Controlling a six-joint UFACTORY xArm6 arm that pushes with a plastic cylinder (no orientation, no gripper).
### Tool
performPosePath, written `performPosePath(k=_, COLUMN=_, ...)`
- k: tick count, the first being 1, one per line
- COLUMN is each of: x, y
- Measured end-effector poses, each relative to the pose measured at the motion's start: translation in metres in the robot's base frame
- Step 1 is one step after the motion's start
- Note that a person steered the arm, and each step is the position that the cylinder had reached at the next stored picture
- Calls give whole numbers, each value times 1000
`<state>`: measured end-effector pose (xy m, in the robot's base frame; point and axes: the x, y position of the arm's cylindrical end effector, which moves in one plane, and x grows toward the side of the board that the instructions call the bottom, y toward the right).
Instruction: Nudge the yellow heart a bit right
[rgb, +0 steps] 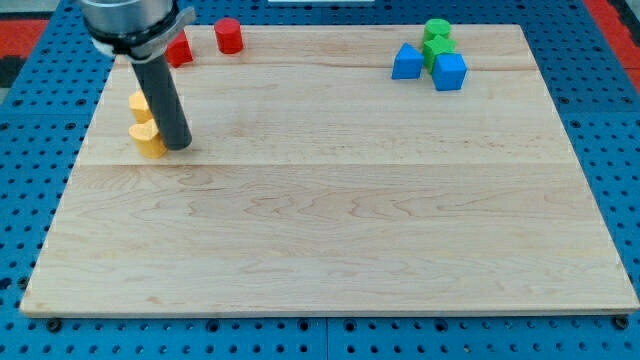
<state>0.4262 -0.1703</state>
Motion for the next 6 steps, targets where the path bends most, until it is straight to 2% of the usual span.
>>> performPosePath(k=1, x=30, y=-6)
performPosePath(k=2, x=36, y=-74)
performPosePath(k=3, x=21, y=-95)
performPosePath(k=4, x=-5, y=-96)
performPosePath(k=6, x=-42, y=-48)
